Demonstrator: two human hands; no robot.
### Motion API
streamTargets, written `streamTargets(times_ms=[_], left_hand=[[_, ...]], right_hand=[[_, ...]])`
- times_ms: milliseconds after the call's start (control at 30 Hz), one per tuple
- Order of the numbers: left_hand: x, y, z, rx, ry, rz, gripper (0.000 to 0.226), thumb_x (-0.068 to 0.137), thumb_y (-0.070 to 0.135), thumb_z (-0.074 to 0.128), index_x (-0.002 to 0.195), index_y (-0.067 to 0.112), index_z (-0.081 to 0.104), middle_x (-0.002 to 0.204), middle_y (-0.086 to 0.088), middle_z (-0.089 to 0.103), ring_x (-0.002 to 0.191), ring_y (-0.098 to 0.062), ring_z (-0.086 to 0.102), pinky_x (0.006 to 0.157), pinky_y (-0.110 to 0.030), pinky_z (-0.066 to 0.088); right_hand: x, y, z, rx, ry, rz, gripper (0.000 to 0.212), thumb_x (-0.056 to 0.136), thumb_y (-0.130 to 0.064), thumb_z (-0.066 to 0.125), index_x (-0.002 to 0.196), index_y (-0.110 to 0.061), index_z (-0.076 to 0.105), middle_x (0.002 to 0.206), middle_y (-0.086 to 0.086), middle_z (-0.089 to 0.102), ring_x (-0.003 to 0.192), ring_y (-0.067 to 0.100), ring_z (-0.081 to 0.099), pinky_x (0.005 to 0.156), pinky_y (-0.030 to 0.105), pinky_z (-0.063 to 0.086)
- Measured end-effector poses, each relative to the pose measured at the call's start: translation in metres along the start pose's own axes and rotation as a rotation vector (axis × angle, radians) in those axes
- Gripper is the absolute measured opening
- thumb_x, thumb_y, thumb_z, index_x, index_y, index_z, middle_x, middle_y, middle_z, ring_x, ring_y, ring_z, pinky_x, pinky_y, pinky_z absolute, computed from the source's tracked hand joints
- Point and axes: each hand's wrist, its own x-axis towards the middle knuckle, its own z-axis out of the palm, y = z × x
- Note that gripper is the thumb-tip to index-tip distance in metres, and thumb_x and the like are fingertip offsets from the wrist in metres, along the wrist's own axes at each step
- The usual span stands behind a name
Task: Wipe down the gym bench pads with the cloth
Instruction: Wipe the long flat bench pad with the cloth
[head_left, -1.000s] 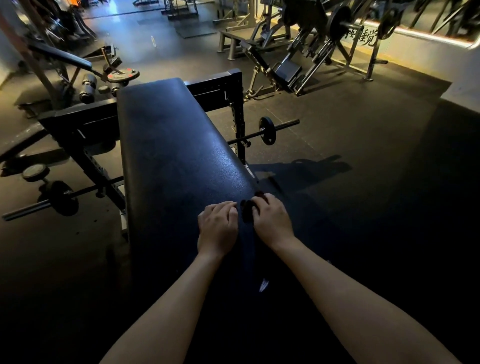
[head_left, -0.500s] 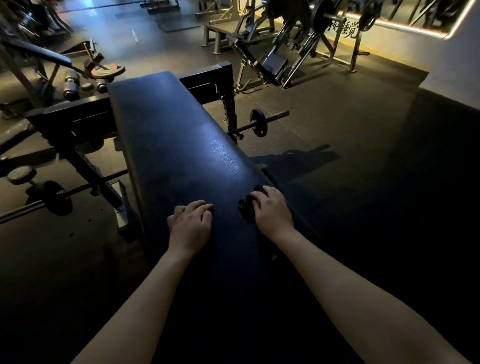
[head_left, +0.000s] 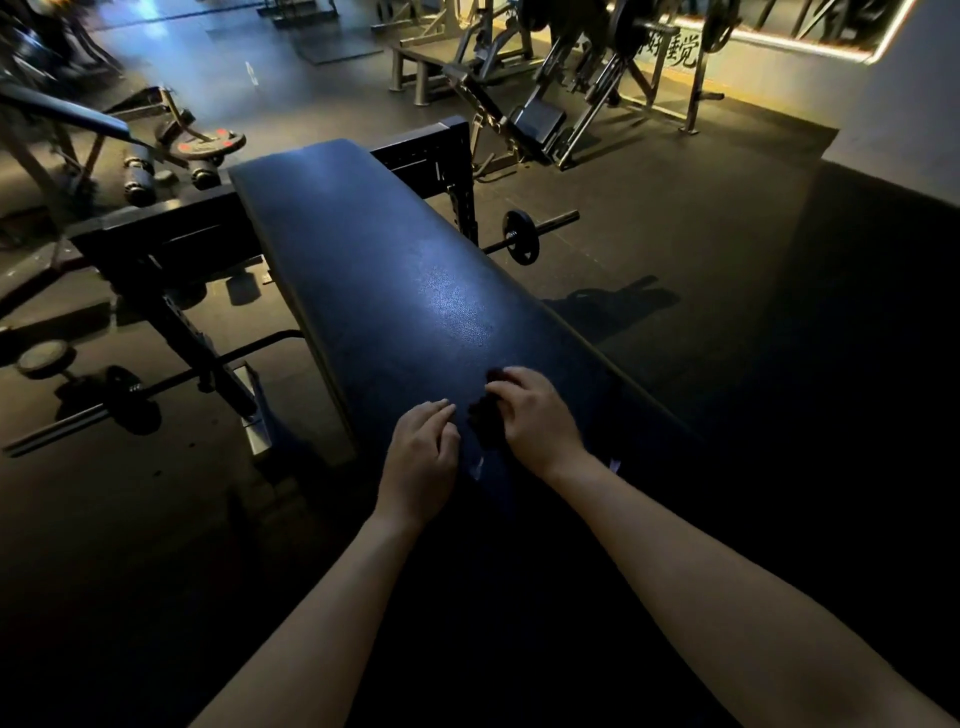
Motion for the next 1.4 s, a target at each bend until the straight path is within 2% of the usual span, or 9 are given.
streamTargets(times_ms=[133, 400, 533, 733, 900, 1100, 1233, 1333, 1400], left_hand=[[-0.017, -0.017, -0.006, 0.171, 0.103, -0.025, 0.059, 0.098, 0.042, 0.025, 0.133, 0.017, 0.065, 0.143, 0.0, 0.059, 0.137, -0.02, 0.043, 0.115, -0.037, 0.023], [-0.021, -0.039, -0.007, -0.187, 0.146, -0.075, 0.047, 0.101, 0.031, 0.036, 0.133, 0.009, 0.063, 0.139, -0.007, 0.06, 0.135, -0.018, 0.045, 0.119, -0.036, 0.029], [-0.021, -0.044, -0.005, -0.199, 0.164, -0.052, 0.045, 0.101, 0.03, 0.037, 0.131, 0.008, 0.064, 0.136, -0.008, 0.062, 0.133, -0.02, 0.048, 0.117, -0.041, 0.032], [-0.028, -0.045, -0.01, -0.193, 0.186, -0.09, 0.051, 0.102, 0.035, 0.033, 0.14, 0.008, 0.056, 0.147, -0.006, 0.05, 0.144, -0.019, 0.028, 0.118, -0.015, 0.007], [-0.048, -0.074, -0.011, -0.244, 0.163, -0.085, 0.053, 0.103, 0.033, 0.036, 0.148, 0.008, 0.046, 0.157, -0.006, 0.039, 0.148, -0.014, 0.025, 0.125, -0.035, 0.017], [-0.049, -0.092, -0.014, -0.217, 0.03, -0.027, 0.049, 0.108, 0.028, 0.035, 0.156, 0.018, 0.032, 0.163, 0.011, 0.02, 0.151, 0.0, 0.005, 0.125, -0.024, 0.003], [-0.048, -0.089, -0.021, -0.352, -0.001, -0.057, 0.055, 0.106, 0.03, 0.047, 0.155, 0.037, 0.024, 0.161, 0.012, 0.023, 0.151, -0.001, 0.011, 0.124, -0.03, 0.012], [-0.045, -0.094, -0.029, -0.561, -0.054, -0.078, 0.065, 0.101, 0.03, 0.058, 0.148, 0.057, 0.023, 0.162, 0.009, 0.029, 0.148, -0.002, 0.026, 0.121, -0.031, 0.024], [-0.045, -0.094, -0.038, -0.662, -0.124, -0.084, 0.066, 0.102, 0.021, 0.055, 0.146, 0.058, 0.022, 0.159, 0.008, 0.034, 0.146, -0.001, 0.032, 0.121, -0.029, 0.027]], right_hand=[[-0.003, -0.008, 0.007, -0.057, 0.066, 0.142, 0.026, 0.097, -0.016, 0.055, 0.118, -0.01, 0.07, 0.13, 0.012, 0.056, 0.125, 0.032, 0.048, 0.11, 0.037, 0.037], [-0.03, -0.073, 0.043, 0.104, -0.088, -0.036, 0.026, 0.095, -0.018, 0.058, 0.117, -0.017, 0.073, 0.131, 0.004, 0.06, 0.123, 0.023, 0.054, 0.107, 0.034, 0.042], [-0.007, -0.055, 0.034, 0.033, 0.033, 0.042, 0.024, 0.095, -0.014, 0.058, 0.114, -0.011, 0.072, 0.13, 0.009, 0.059, 0.124, 0.028, 0.051, 0.108, 0.034, 0.039], [-0.01, -0.072, 0.046, -0.021, -0.021, 0.097, 0.029, 0.1, -0.022, 0.051, 0.124, -0.017, 0.067, 0.135, 0.002, 0.054, 0.126, 0.023, 0.048, 0.104, 0.037, 0.041], [-0.031, -0.1, 0.064, 0.013, -0.067, -0.017, 0.029, 0.099, -0.023, 0.053, 0.124, -0.021, 0.068, 0.136, -0.002, 0.055, 0.126, 0.02, 0.051, 0.107, 0.037, 0.042], [-0.021, -0.099, 0.059, -0.031, -0.075, -0.073, 0.027, 0.098, -0.021, 0.056, 0.119, -0.02, 0.071, 0.136, -0.001, 0.058, 0.127, 0.02, 0.05, 0.105, 0.039, 0.045], [-0.011, -0.096, 0.063, -0.046, 0.016, 0.059, 0.027, 0.1, -0.022, 0.051, 0.12, -0.016, 0.068, 0.135, 0.001, 0.054, 0.132, 0.023, 0.043, 0.104, 0.045, 0.045], [-0.018, -0.109, 0.07, -0.029, -0.04, 0.044, 0.029, 0.102, -0.024, 0.049, 0.124, -0.018, 0.066, 0.137, 0.001, 0.053, 0.13, 0.021, 0.045, 0.106, 0.036, 0.04], [-0.023, -0.122, 0.07, 0.013, -0.073, 0.011, 0.031, 0.102, -0.024, 0.049, 0.128, -0.018, 0.065, 0.137, 0.0, 0.055, 0.128, 0.019, 0.048, 0.104, 0.031, 0.036]])
